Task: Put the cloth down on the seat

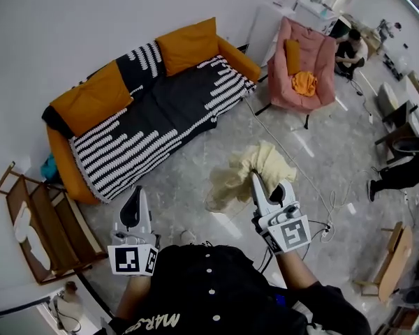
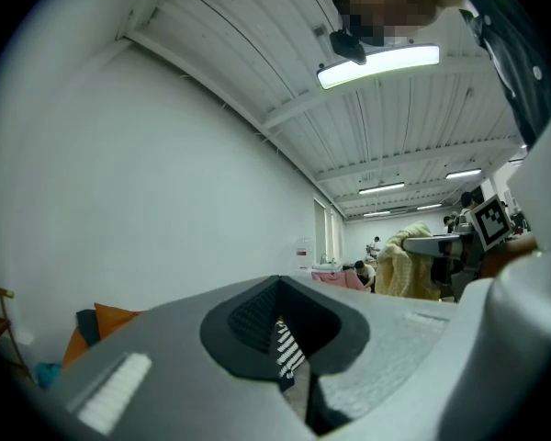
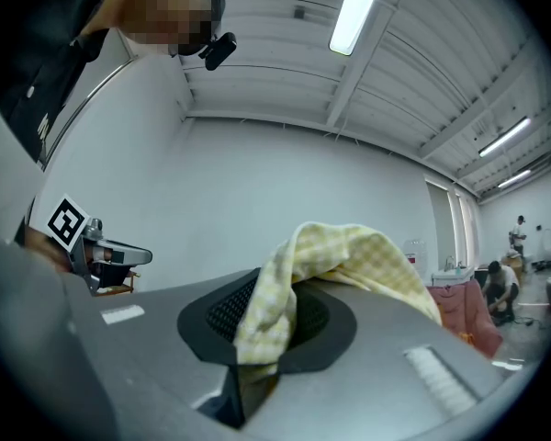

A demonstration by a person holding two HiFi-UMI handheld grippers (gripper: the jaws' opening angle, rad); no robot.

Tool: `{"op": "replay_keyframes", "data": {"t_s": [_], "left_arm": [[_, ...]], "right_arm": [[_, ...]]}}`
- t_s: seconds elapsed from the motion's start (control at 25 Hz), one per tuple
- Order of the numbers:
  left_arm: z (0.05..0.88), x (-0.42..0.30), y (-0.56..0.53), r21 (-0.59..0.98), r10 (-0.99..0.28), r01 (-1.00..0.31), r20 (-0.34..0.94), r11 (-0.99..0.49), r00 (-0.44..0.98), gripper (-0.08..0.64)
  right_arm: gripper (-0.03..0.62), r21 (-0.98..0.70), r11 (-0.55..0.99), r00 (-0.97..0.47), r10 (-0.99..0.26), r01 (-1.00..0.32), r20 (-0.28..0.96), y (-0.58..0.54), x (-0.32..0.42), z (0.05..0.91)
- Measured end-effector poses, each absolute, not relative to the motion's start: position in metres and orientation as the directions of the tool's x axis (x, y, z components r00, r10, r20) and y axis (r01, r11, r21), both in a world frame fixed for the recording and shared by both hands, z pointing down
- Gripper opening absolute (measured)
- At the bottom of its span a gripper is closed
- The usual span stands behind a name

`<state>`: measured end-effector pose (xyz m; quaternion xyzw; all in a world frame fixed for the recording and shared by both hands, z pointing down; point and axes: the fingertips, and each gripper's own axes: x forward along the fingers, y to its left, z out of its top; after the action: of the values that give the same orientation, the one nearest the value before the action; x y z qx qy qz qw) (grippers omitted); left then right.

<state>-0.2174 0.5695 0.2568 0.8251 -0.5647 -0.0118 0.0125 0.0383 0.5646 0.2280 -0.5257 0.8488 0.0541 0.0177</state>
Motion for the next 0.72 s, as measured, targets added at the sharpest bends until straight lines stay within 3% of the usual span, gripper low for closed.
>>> {"op": "replay_keyframes", "data": {"t_s": [0.36,0.72], "left_arm": [[0.272,-0.210,0.557,0.051,-0.901,-0.901,0.016,-0.431,0.433,0.000],[0.280,-0.213,0.542,0.067,-0.910,-0.910,0.045,-0.409,0.412,0.000]], "right_arm": [[0.067,0.069,0.384,-0.387,-0.921,-0.921,-0.043,0.573,0.046,0.239],[0.067,0.080,0.397,-0.400,-0.916,-0.914,-0.023,0.557,0.049,0.248]]}}
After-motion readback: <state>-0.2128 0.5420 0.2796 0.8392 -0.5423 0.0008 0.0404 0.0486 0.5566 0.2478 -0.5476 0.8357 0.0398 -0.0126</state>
